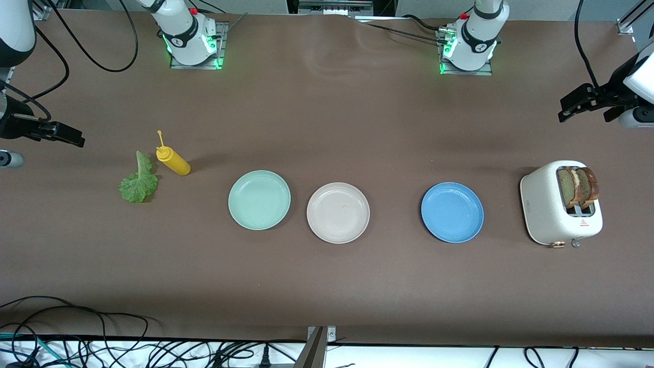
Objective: Make sandwich on beige plate with both arms
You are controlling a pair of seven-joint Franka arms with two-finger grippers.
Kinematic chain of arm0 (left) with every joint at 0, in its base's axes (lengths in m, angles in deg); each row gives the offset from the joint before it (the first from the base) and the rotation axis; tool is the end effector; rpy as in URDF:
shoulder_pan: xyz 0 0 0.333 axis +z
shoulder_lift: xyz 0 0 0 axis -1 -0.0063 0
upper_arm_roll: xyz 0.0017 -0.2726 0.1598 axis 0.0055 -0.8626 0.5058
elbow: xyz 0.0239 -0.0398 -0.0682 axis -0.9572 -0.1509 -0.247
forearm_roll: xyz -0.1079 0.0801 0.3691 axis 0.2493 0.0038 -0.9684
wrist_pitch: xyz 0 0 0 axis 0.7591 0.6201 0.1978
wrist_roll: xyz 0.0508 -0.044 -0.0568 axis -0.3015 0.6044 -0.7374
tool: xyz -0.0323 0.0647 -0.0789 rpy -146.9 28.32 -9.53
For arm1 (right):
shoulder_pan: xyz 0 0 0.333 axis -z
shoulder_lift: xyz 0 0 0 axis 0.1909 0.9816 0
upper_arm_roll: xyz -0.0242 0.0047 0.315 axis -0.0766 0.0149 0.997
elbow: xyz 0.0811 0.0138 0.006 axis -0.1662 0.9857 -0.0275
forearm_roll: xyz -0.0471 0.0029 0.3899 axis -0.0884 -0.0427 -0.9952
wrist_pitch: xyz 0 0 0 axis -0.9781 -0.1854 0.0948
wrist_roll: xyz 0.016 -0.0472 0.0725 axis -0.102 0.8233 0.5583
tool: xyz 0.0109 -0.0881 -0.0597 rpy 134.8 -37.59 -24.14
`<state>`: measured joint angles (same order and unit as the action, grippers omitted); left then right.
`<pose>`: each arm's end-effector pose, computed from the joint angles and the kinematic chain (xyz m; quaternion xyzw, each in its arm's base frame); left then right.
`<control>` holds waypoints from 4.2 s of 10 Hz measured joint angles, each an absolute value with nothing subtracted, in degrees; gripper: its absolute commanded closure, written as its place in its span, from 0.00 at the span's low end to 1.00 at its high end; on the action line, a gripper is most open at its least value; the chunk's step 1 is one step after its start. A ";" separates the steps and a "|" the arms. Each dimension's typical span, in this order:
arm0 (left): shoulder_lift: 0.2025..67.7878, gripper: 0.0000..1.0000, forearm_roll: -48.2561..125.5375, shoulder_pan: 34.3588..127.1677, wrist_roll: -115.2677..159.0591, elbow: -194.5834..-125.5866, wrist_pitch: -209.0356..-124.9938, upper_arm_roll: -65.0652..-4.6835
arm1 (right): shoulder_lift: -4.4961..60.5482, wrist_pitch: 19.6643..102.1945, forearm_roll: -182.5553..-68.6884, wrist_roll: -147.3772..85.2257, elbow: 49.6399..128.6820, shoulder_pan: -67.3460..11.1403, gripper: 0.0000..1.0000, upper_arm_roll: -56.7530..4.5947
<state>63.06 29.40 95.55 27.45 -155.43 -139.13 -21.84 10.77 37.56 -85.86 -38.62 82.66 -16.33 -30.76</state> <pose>0.5328 0.0057 0.6154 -0.9997 -0.0142 0.0213 0.0049 0.5814 -0.0493 0.5473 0.9959 -0.0614 -0.0571 0.0331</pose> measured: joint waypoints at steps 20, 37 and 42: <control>62.82 0.00 29.40 95.62 27.45 -155.43 -139.14 -21.42 | 10.74 37.55 -85.91 -42.17 82.64 -16.53 0.00 -30.39; 62.82 0.00 29.40 95.62 27.45 -155.44 -139.14 -21.42 | 10.74 37.55 -85.91 -42.17 82.64 -16.53 0.00 -30.39; 62.82 0.00 29.40 95.62 27.45 -155.44 -139.14 -21.42 | 10.74 37.55 -85.91 -42.17 82.64 -16.53 0.00 -30.39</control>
